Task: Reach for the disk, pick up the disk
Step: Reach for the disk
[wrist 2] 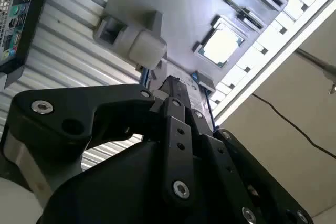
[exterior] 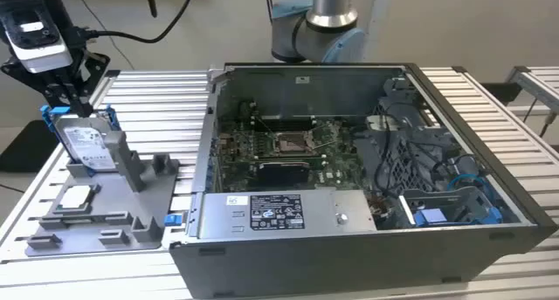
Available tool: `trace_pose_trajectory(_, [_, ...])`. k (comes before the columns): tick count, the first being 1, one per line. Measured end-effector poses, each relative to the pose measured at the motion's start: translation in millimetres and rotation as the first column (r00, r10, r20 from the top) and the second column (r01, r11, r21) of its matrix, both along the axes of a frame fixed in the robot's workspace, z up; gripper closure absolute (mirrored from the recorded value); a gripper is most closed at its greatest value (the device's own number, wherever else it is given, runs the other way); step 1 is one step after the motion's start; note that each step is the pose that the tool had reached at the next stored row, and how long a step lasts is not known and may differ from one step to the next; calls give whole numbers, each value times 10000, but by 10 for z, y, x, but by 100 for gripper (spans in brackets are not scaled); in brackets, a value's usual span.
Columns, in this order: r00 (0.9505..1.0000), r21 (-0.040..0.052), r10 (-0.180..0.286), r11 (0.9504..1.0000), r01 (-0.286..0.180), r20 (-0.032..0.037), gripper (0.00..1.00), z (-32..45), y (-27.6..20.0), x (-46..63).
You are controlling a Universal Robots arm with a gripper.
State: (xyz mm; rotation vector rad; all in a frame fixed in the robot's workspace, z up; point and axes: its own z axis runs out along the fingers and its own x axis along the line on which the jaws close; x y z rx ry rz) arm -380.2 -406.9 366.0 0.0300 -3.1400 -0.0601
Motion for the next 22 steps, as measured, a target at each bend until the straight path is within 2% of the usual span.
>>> trace_pose_trajectory(13, [10000, 0, 0, 10000, 0, 0, 100, 0, 0, 0])
trace_pose_trajectory(15, [10000, -1, -2, 10000, 2, -1, 100, 1, 11, -1])
trace_pose_trajectory(17, [10000, -1, -1, 10000, 1, -1, 100, 1, 68, 0])
trace_pose_trajectory(22, [10000, 0, 0, 10000, 0, 0, 100, -4, 297, -2])
